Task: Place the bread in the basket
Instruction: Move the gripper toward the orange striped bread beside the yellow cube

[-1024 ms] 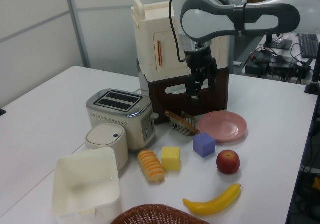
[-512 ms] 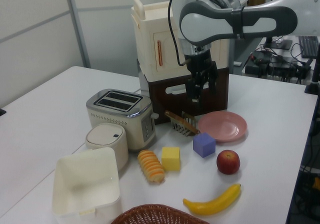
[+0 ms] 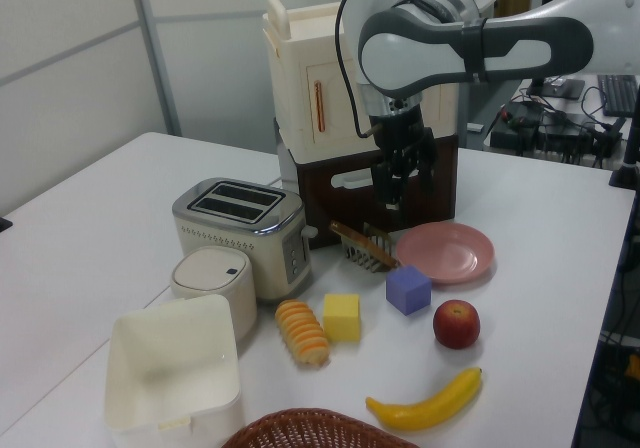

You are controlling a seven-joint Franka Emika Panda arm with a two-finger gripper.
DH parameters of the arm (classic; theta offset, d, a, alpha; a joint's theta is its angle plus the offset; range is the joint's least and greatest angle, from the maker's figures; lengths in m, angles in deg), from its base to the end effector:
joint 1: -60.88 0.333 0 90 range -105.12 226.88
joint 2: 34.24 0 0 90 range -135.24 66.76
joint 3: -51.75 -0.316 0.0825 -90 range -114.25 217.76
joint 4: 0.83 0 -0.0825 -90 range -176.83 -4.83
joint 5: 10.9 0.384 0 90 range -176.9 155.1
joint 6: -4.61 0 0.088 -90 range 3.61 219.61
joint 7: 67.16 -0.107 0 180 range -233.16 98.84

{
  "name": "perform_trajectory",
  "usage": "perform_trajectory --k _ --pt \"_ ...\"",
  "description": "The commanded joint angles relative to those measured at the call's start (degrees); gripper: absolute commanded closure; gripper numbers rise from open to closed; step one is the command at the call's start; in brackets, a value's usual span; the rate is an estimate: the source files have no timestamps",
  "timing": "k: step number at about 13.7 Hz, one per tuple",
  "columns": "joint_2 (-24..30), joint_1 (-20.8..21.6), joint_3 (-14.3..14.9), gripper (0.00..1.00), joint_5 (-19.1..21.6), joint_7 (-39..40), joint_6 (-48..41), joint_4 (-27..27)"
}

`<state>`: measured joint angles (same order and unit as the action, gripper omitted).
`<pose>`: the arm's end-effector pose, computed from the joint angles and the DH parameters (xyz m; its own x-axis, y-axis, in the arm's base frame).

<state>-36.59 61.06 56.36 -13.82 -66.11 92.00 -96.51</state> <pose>0.5518 -0.0477 0.5522 0.9808 -0.0605 -0.1854 -0.0520 -0.9974 0.0503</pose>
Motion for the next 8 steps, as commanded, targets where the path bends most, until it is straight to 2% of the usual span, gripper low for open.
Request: perform_trajectory --k 1,8 --pt "1.4 0.8 0.2 0.00 1.2 -2.3 5.1 -3.3" --pt "-2.0 0.9 -0.2 0.00 1.4 -13.4 14.1 -2.8"
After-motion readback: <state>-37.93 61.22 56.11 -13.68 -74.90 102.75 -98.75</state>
